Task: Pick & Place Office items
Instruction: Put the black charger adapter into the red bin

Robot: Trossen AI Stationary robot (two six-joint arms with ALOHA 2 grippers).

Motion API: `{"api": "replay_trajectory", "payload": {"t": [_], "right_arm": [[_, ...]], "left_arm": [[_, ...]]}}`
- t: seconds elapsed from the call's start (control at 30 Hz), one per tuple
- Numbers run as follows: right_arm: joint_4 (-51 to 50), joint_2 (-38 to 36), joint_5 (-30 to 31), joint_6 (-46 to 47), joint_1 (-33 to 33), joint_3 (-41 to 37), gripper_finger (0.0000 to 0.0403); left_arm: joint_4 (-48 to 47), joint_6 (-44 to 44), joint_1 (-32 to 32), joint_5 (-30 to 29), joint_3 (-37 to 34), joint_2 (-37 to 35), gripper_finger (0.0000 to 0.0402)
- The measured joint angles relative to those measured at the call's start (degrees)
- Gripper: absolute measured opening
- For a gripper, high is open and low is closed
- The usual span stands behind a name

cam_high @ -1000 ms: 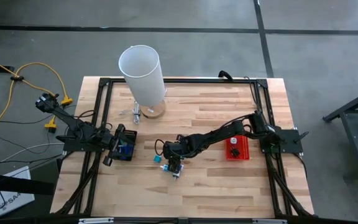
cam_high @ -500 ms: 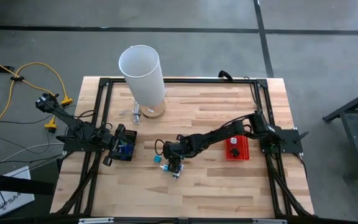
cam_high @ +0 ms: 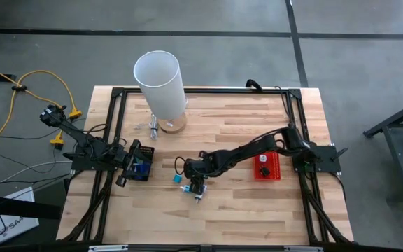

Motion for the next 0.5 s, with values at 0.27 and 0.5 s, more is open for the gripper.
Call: {"api": "replay_trajectory", "payload": {"t": [0.27,0.5], "right_arm": [[-7.56,-8.26,5.08,0.12,-0.09,0.09,0.0137],[-15.11,-16.12,10.69,5.32,0.63,-2.53,0.0137]], "left_arm": [[0.35,0.0,0.0,-0.02,0.0,0.21,0.0233],[0.87,0.0,0.0,0.0,0.0,0.39,0.0233]]}}
